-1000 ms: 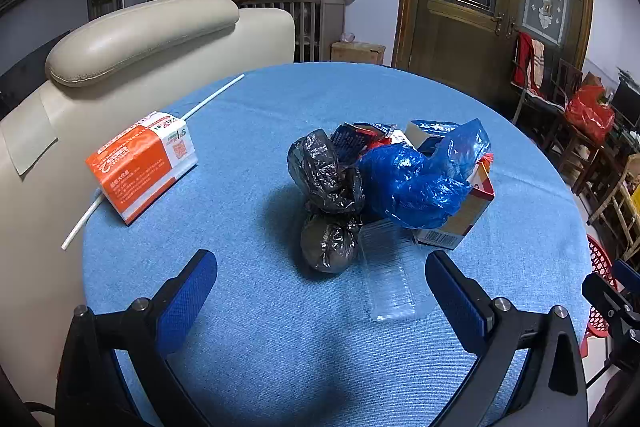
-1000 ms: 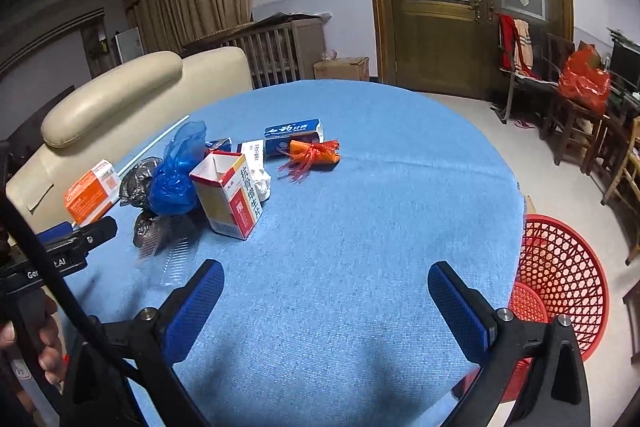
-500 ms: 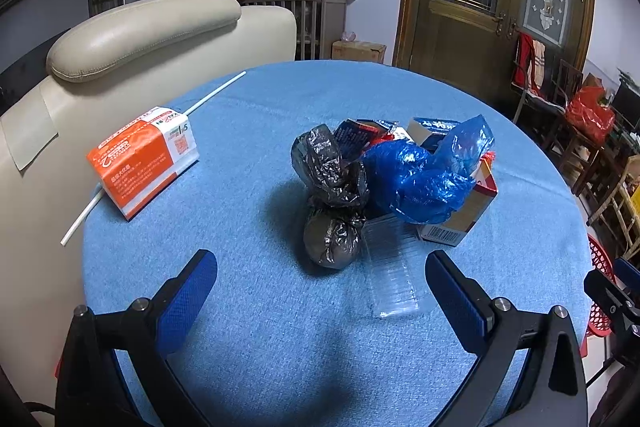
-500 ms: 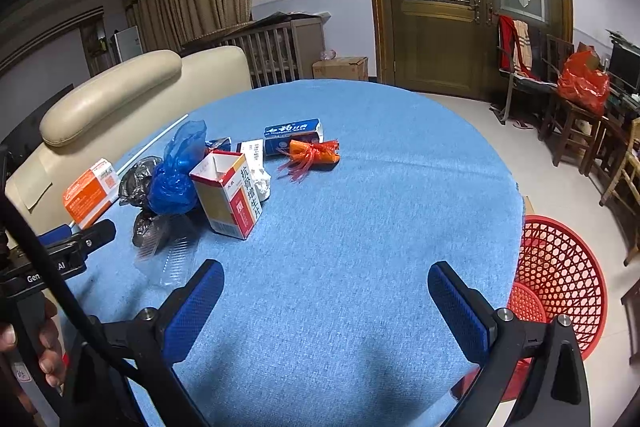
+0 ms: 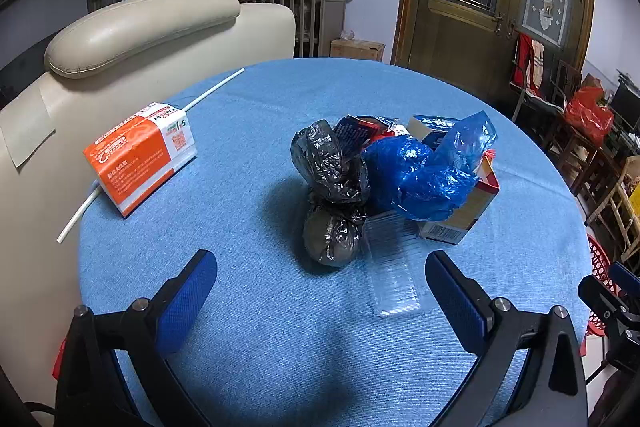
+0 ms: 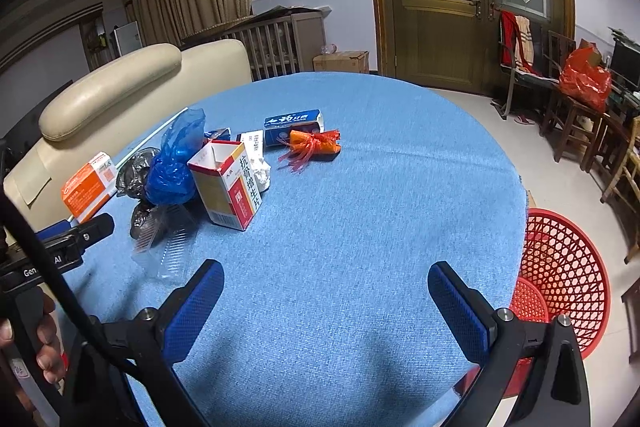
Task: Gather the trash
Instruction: 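Grasp the white-and-red paper box with the right gripper while the left grasps the clear plastic tray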
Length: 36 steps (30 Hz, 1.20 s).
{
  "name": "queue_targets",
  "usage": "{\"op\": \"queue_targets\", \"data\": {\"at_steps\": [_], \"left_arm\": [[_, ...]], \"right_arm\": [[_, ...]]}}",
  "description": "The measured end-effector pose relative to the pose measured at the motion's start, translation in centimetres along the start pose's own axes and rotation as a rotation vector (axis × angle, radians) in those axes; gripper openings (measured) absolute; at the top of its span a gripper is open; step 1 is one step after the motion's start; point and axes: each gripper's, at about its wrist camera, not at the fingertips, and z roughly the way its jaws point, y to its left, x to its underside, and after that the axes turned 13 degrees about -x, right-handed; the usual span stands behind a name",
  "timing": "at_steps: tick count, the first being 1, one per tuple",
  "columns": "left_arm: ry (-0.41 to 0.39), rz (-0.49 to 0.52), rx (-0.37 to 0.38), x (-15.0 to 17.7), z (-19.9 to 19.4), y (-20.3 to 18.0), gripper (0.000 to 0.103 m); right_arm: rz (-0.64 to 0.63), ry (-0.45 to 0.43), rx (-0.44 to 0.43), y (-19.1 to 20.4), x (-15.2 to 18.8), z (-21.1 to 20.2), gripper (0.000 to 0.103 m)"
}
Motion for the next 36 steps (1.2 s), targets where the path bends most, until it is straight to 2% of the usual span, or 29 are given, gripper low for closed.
{"op": "queue_targets", "data": {"at_steps": [13,15,18,22,23,25,29,35,36], "left_arm": [[-0.002,-0.020,0.014,0.1,0.0,0.6,0.103],[-0.002,-0.044,0.026,0.3,0.0,1.3,0.103],[0.023,-0.057,0.026,0.9,0.6,2.2,0.103],[0.060,-0.061,0.007,2.0,1.5,3.0,0.103],[0.070,-0.066,0.007,2.3,1.7,3.2,0.103],[0.079,-0.070,0.002,2.6,1.9,3.4,0.103],[0.081,-0.069,-0.018,3.2,1.9,3.9,0.103],[0.092,-0.057,-0.024,3.8,2.0,4.3,0.103],[0.094,-0.054,-0.022,3.9,2.0,4.3,0.103]], "right_arm": [[-0.021,0.010,-0.011,0.3,-0.2,0.5,0.103],[-0.046,0.021,-0.050,0.5,-0.7,0.8,0.103],[-0.140,0.082,-0.169,1.4,-2.0,2.4,0.103],[-0.243,0.124,-0.230,3.1,-4.0,4.8,0.103],[-0.248,0.126,-0.222,3.3,-4.3,5.5,0.103],[-0.235,0.128,-0.202,3.8,-5.1,7.3,0.103],[-0.124,0.139,-0.207,4.6,-5.6,10.4,0.103],[-0.058,0.096,-0.153,5.9,-6.0,12.9,0.102],[-0.051,0.091,-0.139,6.0,-6.1,13.4,0.098]]}}
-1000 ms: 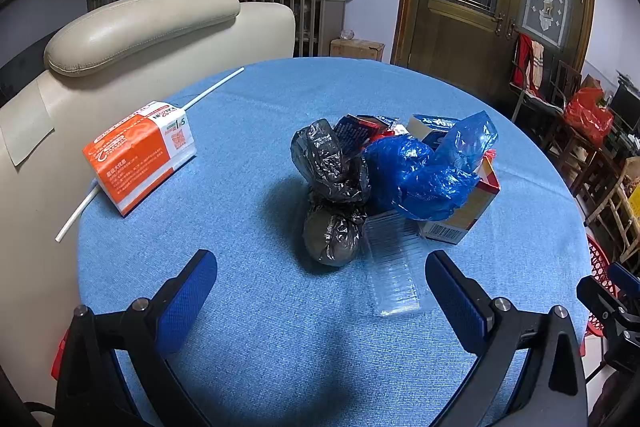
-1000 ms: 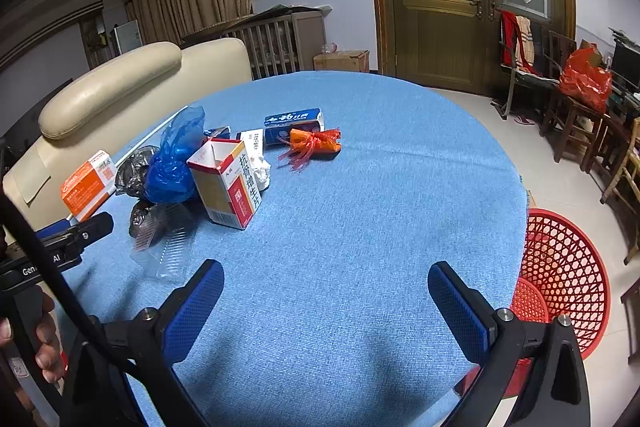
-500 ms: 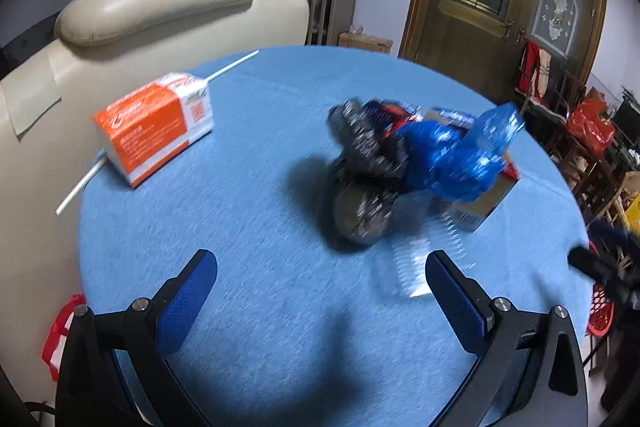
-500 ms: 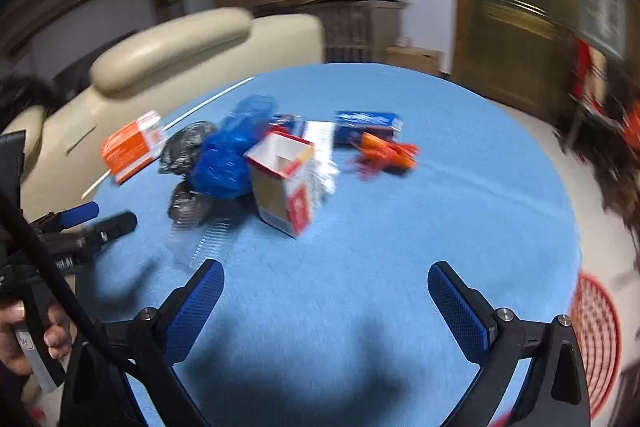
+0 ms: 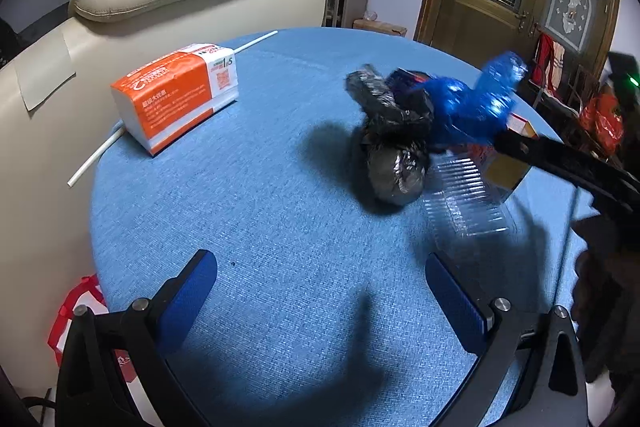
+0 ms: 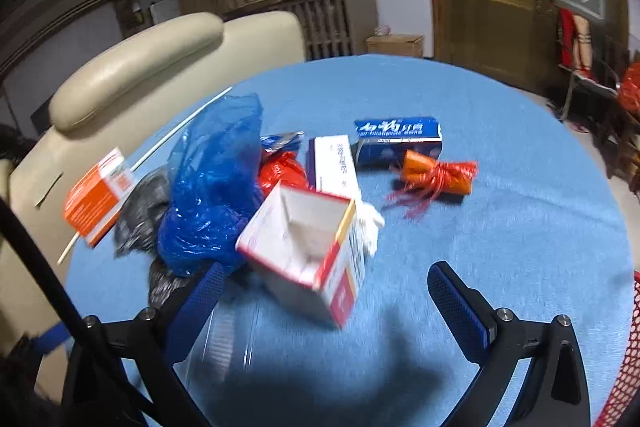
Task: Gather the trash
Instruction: 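Grasp the white-and-red paper box with the right gripper while the left grasps the clear plastic tray, then lift the paper box with the right gripper and carry it toward the red wastebasket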
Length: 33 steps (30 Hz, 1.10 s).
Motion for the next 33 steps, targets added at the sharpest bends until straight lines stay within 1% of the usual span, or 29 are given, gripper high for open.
{"op": "queue_targets", "data": {"at_steps": [1,2,3,4,5,7,10,16,20,24,25,26,27,28,33], "left_arm": [[0.002,0.003,0.001,0.0,0.0,-0.1,0.103],[0.002,0.007,0.002,0.0,-0.1,-0.3,0.103],[0.001,0.010,0.005,0.1,-0.1,-0.5,0.103],[0.000,0.015,0.009,0.0,-0.2,-0.7,0.103],[-0.003,0.019,0.013,0.0,-0.3,-0.9,0.103],[-0.010,0.027,0.022,-0.2,-0.5,-1.4,0.103],[-0.014,0.044,0.044,-0.6,-0.4,-2.7,0.103],[-0.020,0.102,0.095,-1.3,-0.5,-6.8,0.103],[-0.011,0.120,0.088,-2.0,0.4,-8.9,0.103],[0.020,0.135,0.054,-2.5,1.7,-10.2,0.102],[0.025,0.136,0.063,-2.4,1.9,-10.2,0.086],[0.041,0.143,0.073,-2.3,2.1,-10.3,0.048],[0.087,0.154,0.098,-2.2,2.8,-10.3,0.045],[0.100,0.145,0.107,-1.9,2.9,-10.1,0.043],[0.073,0.135,0.114,-1.0,1.6,-8.5,0.043]], "right_arm": [[0.012,0.006,0.008,-0.1,-0.3,0.6,0.094],[0.027,0.020,0.009,-0.3,-0.4,1.3,0.080],[0.038,0.032,0.001,-0.5,-0.5,1.6,0.055],[0.062,0.052,-0.023,-0.9,-0.5,2.1,0.053],[0.071,0.053,-0.020,-1.2,-0.5,2.1,0.048],[0.091,0.046,-0.041,-1.9,-0.2,1.4,0.048],[0.086,0.031,-0.039,-2.7,0.6,-0.4,0.048],[0.137,-0.006,-0.051,-5.0,2.7,-4.8,0.048],[0.170,-0.030,-0.067,-5.9,4.0,-6.9,0.048],[0.186,-0.052,-0.070,-6.2,5.0,-8.5,0.048],[0.188,-0.055,-0.069,-6.3,5.3,-8.8,0.048],[0.190,-0.056,-0.070,-6.5,5.5,-9.0,0.048],[0.195,-0.056,-0.072,-6.6,5.7,-9.2,0.048],[0.201,-0.057,-0.074,-6.8,6.0,-9.3,0.048],[0.225,-0.064,-0.088,-7.0,6.9,-9.8,0.048]]}}
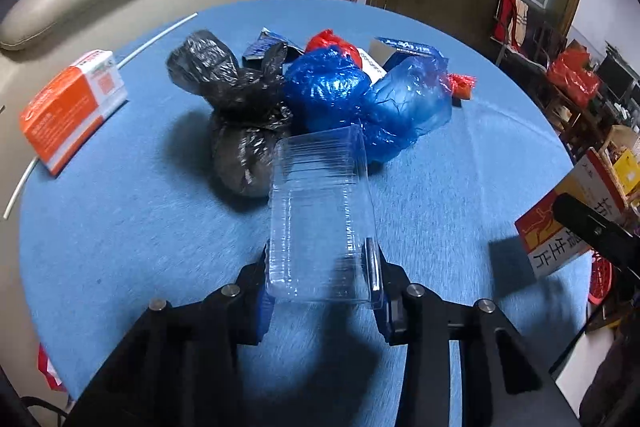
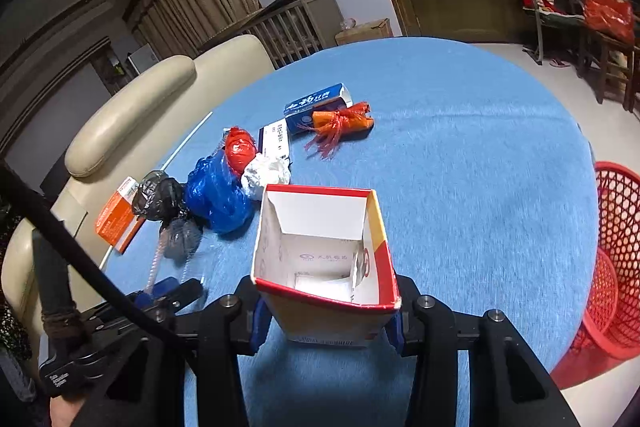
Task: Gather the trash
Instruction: 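Lift the paper box with the right gripper and carry it toward the red wastebasket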
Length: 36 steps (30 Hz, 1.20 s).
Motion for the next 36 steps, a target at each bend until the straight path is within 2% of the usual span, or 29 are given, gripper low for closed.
{"op": "queue_targets", "data": {"at_steps": [7,13,36], "left_arm": [[-0.055,0.002,-0.001,1.3,-2.6,1.1,0.043],[-0.080,0.003,0.005,0.8,-3.6,1.1,0.043],[-0.082,0.065,0.005,0.7,-4.2,-1.9,0.043]], "right_arm": [[0.013,0.009,-0.017,0.6,1.5,-0.2,0.048],[0.015,0.001,-0.018,1.2,2.3,-0.7,0.048],[0.089,-0.055,-0.045,-0.9,3.1,-3.0,0.048]]}}
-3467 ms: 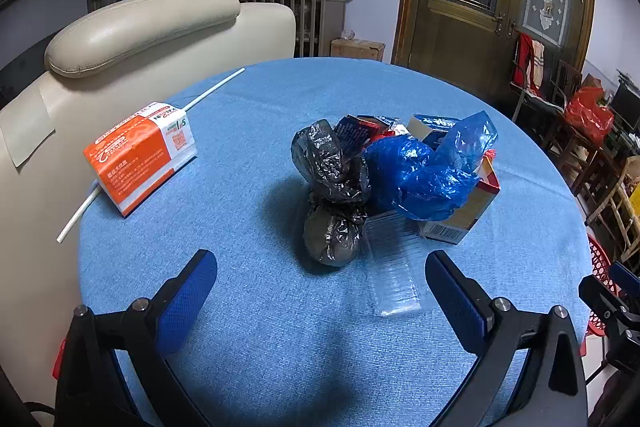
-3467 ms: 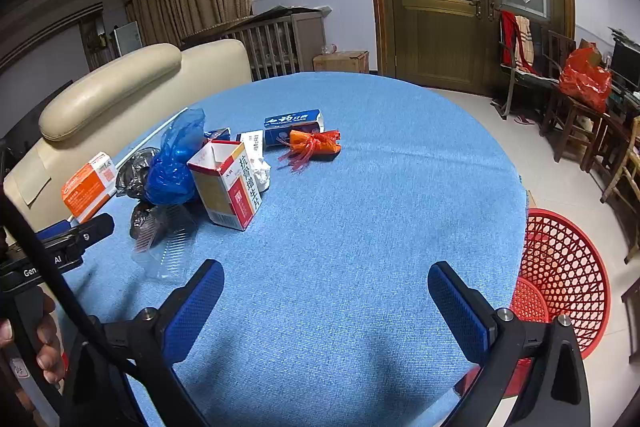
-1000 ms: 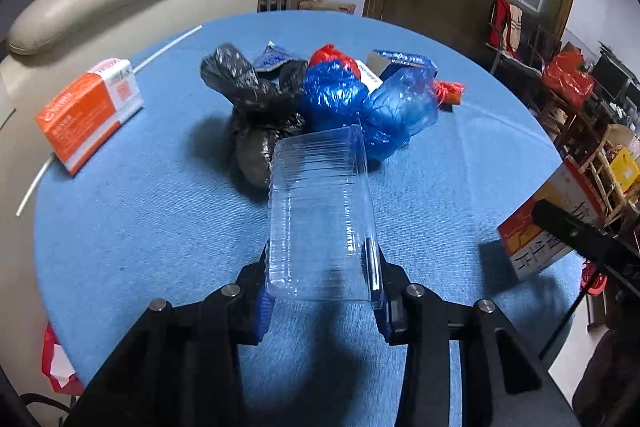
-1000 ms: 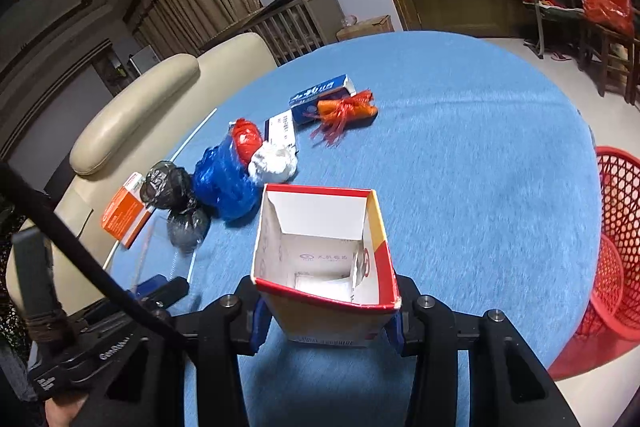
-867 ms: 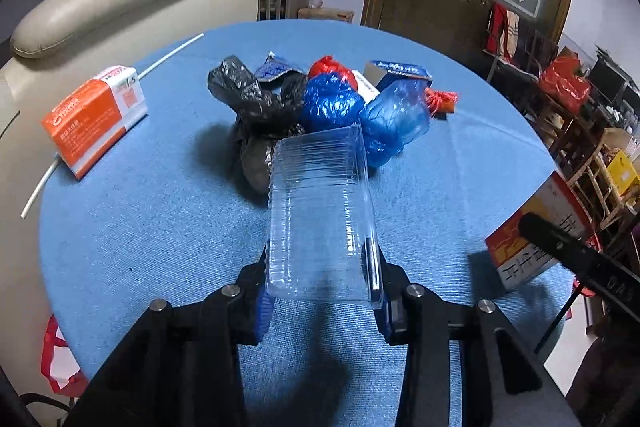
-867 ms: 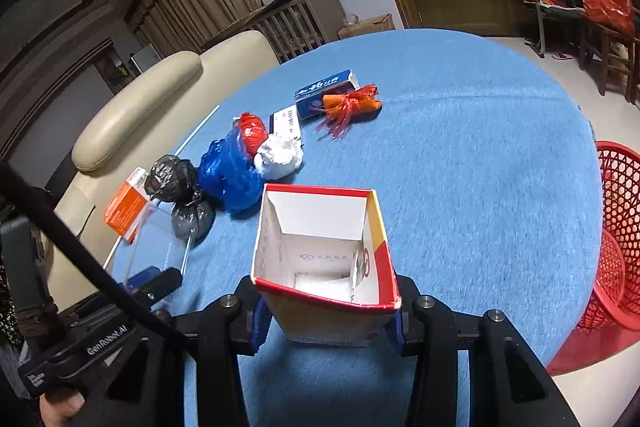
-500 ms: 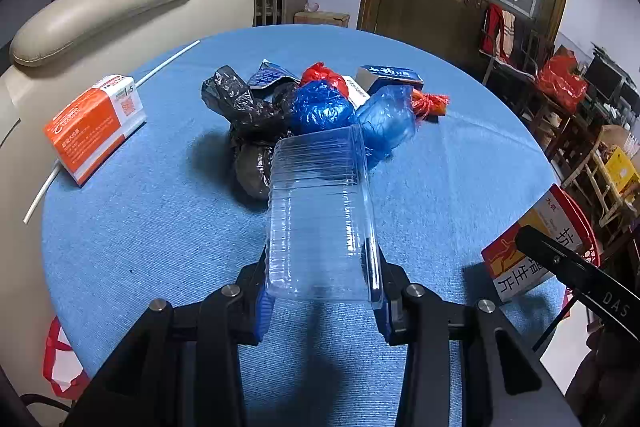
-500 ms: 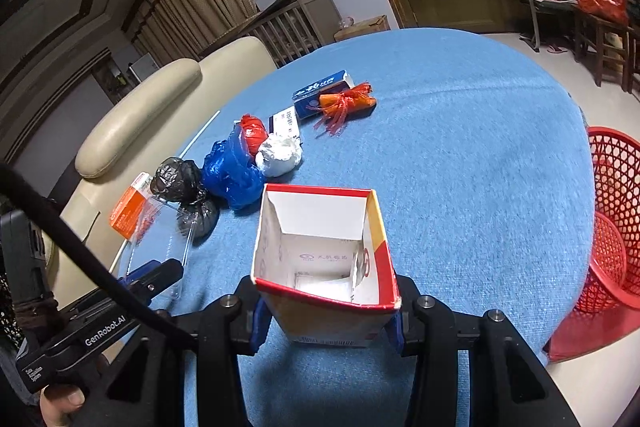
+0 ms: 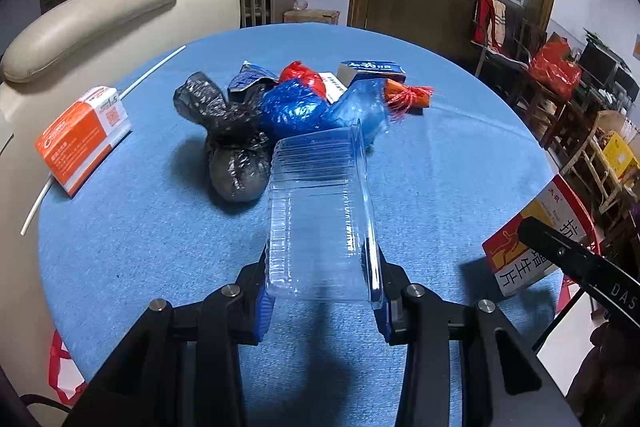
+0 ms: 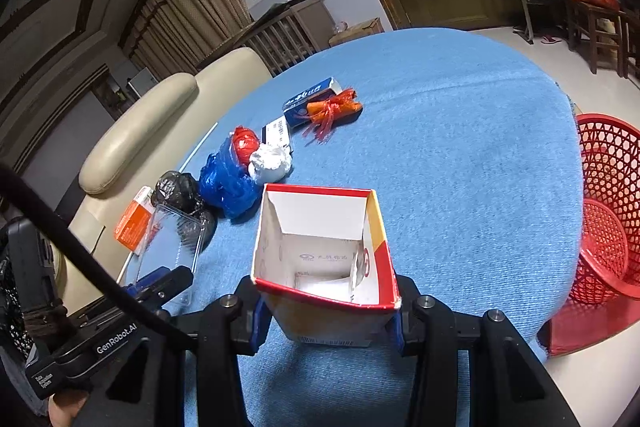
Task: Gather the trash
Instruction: 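Lift the paper box with the right gripper and carry it toward the red wastebasket, then open the right gripper over the wastebasket while the left drops the plastic tray in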
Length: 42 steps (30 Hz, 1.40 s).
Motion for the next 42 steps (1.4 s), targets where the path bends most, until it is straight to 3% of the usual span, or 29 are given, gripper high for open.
{"op": "queue_targets", "data": {"at_steps": [13,26,32,40,42], "left_arm": [[-0.037,0.061,0.039,-1.2,-1.1,-3.3,0.043],[-0.069,0.130,0.084,-2.0,-2.6,-6.9,0.043],[-0.085,0.170,0.105,-2.4,-3.1,-9.1,0.043],[-0.100,0.216,0.129,-2.7,-3.8,-11.9,0.043],[-0.102,0.229,0.136,-2.8,-3.9,-12.6,0.043]], "right_arm": [[0.070,-0.111,0.058,-4.0,-2.2,-4.1,0.048],[0.186,-0.253,0.308,-14.2,-4.3,-12.2,0.048],[0.238,-0.239,0.392,-18.4,-4.3,-13.7,0.048],[0.288,-0.190,0.434,-21.2,-3.2,-13.8,0.051],[0.308,-0.167,0.434,-21.8,-3.3,-13.5,0.064]]}}
